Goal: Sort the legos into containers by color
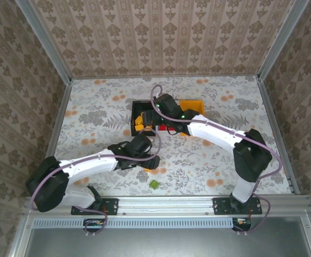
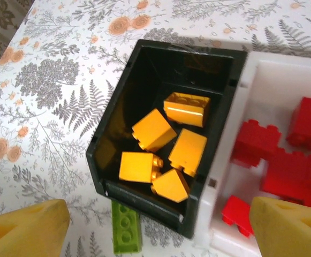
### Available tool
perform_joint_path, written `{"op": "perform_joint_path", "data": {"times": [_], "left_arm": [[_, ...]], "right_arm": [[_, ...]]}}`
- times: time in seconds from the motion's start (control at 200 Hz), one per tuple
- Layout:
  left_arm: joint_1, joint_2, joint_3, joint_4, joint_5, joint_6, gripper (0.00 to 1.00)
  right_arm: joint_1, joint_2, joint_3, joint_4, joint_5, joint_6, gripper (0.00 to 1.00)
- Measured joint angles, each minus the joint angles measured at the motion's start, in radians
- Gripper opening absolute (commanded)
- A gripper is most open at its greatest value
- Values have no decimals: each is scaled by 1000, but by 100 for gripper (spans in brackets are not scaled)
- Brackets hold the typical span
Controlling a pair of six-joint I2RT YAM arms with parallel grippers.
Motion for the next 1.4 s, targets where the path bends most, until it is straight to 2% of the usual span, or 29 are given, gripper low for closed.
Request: {"op": "perform_joint_path", "data": {"times": [0.115,0.26,0.47,0.505,0.605,0.75,0.9,1.125,1.4], "left_arm": [[-34,47,24,-45,-8,8,69],[-53,69,32,-79,-26,15,58],[-75,135,50,-92,-31,16,53],[-78,151,50,-97,-35,16,54],[-100,158,53,-112,-61,15,64],[-136,106,57,-130,-92,17,63],[-136,101,77,-139,-104,19,61],[-133,213,90,-138,-101,21,42],[-123,216,118,-129,-101,42,19]], "right_arm": [[-15,-58,-82,20,1,11,89],[-37,-111,-159,29,4,19,90],[-62,-175,-206,43,5,20,90],[-66,-182,-208,44,6,21,90],[-74,-192,-217,48,7,23,90],[-81,-192,-231,56,7,27,90],[-83,-193,-240,63,7,37,90],[-97,-228,-270,66,7,42,91],[-123,-274,-297,69,7,46,91]]}}
